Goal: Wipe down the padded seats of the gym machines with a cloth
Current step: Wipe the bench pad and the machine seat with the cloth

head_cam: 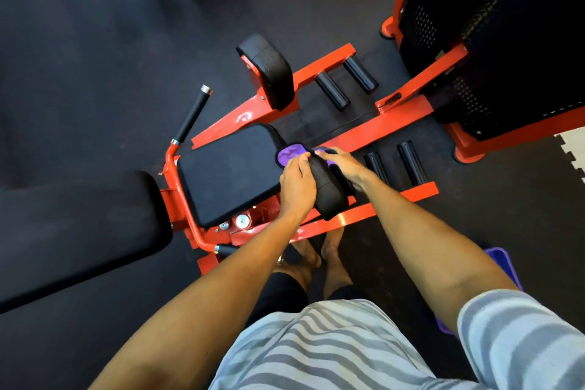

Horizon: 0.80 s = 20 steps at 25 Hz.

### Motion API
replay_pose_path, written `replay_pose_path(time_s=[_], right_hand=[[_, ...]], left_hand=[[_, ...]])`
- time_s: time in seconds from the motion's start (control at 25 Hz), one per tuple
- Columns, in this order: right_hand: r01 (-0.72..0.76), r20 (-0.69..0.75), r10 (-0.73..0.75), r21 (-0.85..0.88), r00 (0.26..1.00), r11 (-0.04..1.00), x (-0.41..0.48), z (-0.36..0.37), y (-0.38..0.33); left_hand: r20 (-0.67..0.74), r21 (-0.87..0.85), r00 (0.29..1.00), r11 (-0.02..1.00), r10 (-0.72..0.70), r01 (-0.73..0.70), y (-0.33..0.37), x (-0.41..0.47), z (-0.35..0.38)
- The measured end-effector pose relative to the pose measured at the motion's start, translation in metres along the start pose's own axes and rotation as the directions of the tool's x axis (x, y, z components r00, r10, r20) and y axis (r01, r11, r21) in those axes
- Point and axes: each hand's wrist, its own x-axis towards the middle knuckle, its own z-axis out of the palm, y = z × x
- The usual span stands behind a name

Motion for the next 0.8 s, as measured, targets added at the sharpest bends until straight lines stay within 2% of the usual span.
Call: replay_pose_path(time_s=[0.2,0.44,0.56,0.72,0.8], right_hand=[[0.19,-0.184,-0.21,-0.122,0.96,0.974,-0.036,-0.001,-0.014],[0.411,-0.356,-0.436,-0.148,0.826,0.899,-0.088,0.032,-0.036],[0.457,-0.43,-0.483,-0.169,0.763,0.873,-0.098,0.047,-0.054],[0.533,-0.433,-0.552,-0.176,0.713,0.827,-0.094,0.073,-0.09],[0.589,-0.443,-0.618,-0.222,0.649,0.777,-0.084,0.082,-0.11]], left_hand=[[0.07,-0.042,0.998,0.999,0.005,-0.002,-0.001,-0.002,-0.01],[0.099,-0.116,0.995,0.993,-0.004,0.015,-0.002,0.012,-0.026],[0.077,-0.195,0.997,0.981,-0.003,0.018,0.009,0.022,-0.038],[-0.008,-0.263,1.0,0.964,-0.029,0.026,0.025,0.041,-0.06],[-0.068,-0.287,0.998,0.958,-0.018,-0.002,0.033,0.058,-0.069]])
